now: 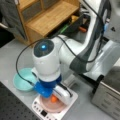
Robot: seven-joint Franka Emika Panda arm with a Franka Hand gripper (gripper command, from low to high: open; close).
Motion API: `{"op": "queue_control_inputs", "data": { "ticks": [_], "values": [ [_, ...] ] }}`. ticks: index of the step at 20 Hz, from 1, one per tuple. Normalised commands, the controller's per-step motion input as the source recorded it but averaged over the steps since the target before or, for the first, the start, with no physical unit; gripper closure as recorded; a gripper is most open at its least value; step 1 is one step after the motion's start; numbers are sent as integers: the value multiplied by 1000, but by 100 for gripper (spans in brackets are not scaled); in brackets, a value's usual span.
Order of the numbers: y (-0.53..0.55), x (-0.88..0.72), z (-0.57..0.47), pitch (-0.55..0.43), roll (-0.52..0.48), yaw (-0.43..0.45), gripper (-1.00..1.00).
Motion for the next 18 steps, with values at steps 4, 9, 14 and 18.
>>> {"op": "queue_control_inputs", "data": {
  "ticks": [4, 9, 14, 18],
  "values": [
    [0, -236, -28, -146, -222, 37, -100],
    [-1, -247, 24, -88, -211, -7, -100],
    [31, -249, 106, -29, -187, -53, -100],
    [-43, -225, 134, -13, -161, -58, -100]
  ]
}}
